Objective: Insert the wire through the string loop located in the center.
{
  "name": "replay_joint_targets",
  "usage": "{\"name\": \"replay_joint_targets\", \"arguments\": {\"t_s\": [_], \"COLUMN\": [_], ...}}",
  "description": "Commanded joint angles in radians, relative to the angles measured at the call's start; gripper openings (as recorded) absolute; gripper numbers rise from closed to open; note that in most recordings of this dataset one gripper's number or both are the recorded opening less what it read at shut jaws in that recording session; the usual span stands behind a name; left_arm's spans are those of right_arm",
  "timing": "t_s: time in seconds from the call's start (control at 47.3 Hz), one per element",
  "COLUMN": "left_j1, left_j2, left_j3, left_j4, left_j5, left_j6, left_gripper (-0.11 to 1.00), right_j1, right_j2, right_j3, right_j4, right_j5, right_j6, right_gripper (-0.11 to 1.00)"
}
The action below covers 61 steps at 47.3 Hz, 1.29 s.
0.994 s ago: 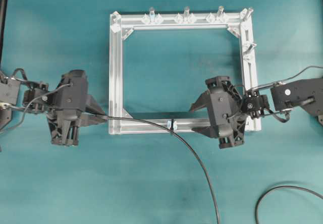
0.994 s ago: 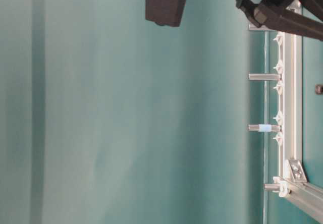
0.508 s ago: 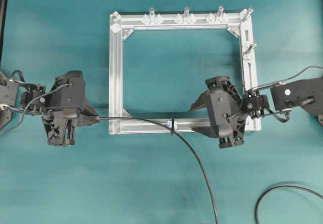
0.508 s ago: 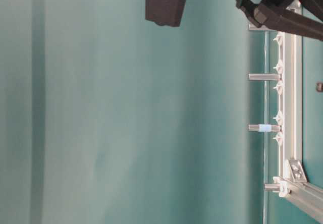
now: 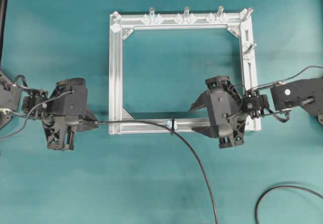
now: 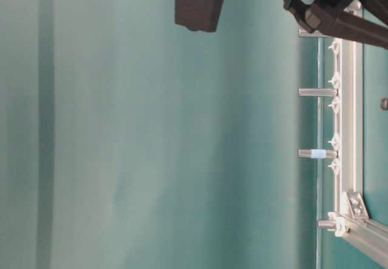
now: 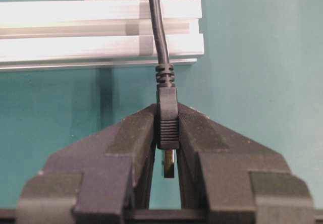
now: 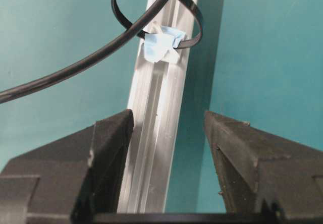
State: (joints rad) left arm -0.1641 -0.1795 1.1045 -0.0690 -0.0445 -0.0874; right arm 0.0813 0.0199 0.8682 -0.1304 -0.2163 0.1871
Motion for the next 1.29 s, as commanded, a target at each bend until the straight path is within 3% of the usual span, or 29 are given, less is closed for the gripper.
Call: {"name": "replay_joint_targets", "arguments": {"t_s": [0.0,0.402,0.635,0.74,1.269], "left_j1": [-0.005,-0.006,-0.005,-0.006,-0.002], "left_j2": [-0.005,-0.006,-0.006,-0.008,-0.103], "left_j3": [-0.014,-0.015,-0.02,-0.025,-0.023], "left_j4": [0.002,0.003,0.002,0.002,0.003], "left_j5": [-0.005,-0.002,0.005,0.005,0.005], "left_j6": [-0.008,-0.005,-0.003,-0.002,0.005], "left_gripper": [0.12,0.13,0.73,0.66,0.66], "right_j1": [0.0,0.0,0.0,0.0,0.0], "right_j2": [-0.025,-0.025,-0.025,-0.025,-0.064], "right_j3": [-0.008,-0.012,-0.011,-0.008,-0.029], "right_j4": [-0.003,-0.003,-0.003,-0.003,-0.003], "right_j5": [-0.005,-0.005,-0.005,-0.009,-0.005], "right_j6": [0.002,0.002,0.002,0.002,0.002], "right_gripper": [0.6,0.6,0.6,0.6,0.6]}}
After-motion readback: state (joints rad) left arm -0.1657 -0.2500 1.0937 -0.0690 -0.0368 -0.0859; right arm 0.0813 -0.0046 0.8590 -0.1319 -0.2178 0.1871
